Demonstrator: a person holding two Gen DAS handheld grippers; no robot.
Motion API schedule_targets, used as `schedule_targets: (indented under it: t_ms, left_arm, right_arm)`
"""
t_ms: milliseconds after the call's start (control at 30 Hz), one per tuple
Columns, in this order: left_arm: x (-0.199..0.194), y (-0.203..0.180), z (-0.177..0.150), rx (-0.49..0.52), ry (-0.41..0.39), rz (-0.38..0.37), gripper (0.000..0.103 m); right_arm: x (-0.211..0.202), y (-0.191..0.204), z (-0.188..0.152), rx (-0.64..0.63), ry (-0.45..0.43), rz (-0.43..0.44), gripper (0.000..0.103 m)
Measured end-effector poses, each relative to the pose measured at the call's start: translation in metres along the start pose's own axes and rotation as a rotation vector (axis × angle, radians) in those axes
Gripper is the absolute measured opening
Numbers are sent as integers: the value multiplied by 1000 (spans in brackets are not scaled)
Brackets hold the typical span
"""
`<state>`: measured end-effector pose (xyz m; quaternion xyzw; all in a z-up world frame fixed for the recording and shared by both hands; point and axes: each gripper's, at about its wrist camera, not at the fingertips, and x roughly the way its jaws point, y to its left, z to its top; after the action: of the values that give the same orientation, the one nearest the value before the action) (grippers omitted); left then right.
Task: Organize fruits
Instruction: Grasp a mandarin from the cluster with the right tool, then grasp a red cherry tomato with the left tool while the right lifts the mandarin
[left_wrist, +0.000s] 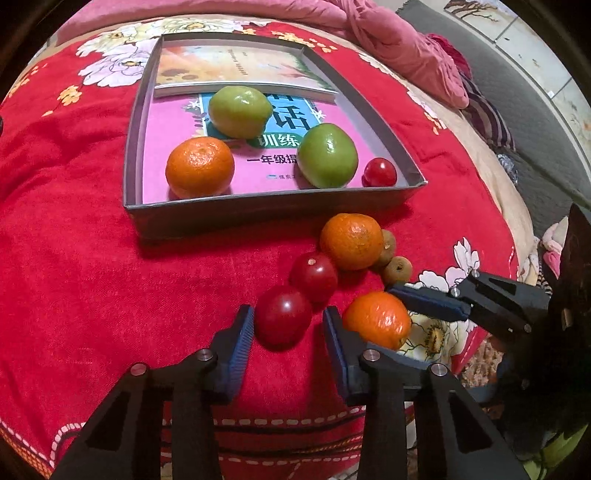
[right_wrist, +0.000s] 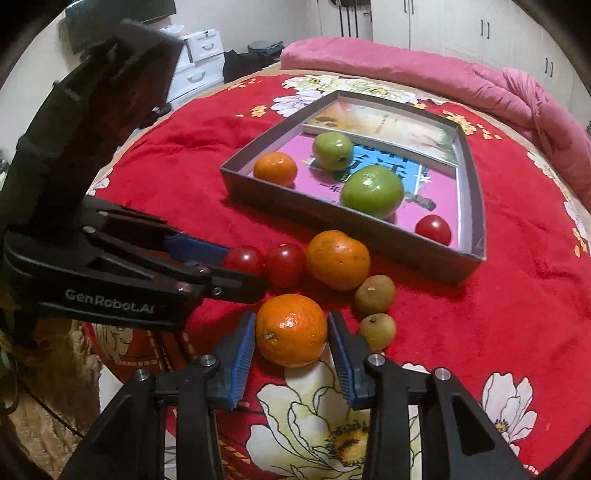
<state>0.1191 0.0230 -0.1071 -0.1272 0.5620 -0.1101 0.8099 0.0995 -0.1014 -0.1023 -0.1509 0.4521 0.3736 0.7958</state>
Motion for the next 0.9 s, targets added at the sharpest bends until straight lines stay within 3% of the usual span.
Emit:
schedule_targets:
  t_ms: [267, 400, 900]
  left_arm:
    - [5, -3, 3, 40, -2, 26, 39]
    - [5, -3, 3, 52, -4, 39, 32]
    - [-19, -3, 0, 25, -48, -4, 31]
  right_arm:
    - [5, -1, -1, 10, 6, 12, 40]
    - [5, -2, -1, 17, 6, 16, 40]
    - [-10, -13, 6, 81, -34, 62, 40]
